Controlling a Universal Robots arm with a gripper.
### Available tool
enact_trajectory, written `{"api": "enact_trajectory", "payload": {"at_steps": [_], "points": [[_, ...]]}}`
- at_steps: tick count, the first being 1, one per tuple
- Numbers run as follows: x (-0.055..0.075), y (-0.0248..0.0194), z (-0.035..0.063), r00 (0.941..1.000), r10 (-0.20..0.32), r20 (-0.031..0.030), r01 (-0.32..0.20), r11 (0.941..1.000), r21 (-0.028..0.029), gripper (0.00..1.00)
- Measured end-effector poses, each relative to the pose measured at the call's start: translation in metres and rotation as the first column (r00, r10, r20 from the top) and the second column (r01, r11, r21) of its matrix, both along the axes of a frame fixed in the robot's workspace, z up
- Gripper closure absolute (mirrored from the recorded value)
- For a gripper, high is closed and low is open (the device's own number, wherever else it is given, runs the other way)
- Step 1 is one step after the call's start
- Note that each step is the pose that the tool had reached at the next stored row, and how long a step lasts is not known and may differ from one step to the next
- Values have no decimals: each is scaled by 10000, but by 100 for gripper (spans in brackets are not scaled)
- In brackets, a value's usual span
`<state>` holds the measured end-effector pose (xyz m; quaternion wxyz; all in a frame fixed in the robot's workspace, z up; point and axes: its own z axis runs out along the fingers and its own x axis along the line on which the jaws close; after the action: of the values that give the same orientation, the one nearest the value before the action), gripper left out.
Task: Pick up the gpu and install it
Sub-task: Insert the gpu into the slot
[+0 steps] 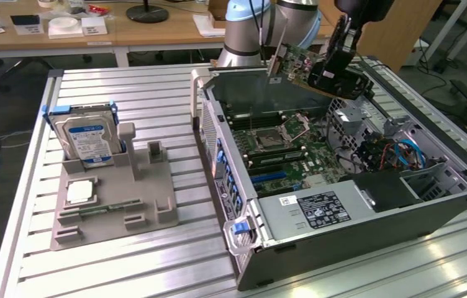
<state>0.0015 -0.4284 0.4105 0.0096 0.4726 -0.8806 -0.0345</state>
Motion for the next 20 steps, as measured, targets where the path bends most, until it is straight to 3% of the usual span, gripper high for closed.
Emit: {"api": "enact_trajectory", "payload": {"at_steps": [5,10,15,20], "points": [[0,0,-46,9959,910,1,-910,9959,1,72],[0,0,-88,9836,1806,1,-1806,9836,1,72],[0,0,-130,9631,2692,-1,-2692,9631,0,72],[0,0,-178,9344,3561,0,-3561,9344,1,72]]}}
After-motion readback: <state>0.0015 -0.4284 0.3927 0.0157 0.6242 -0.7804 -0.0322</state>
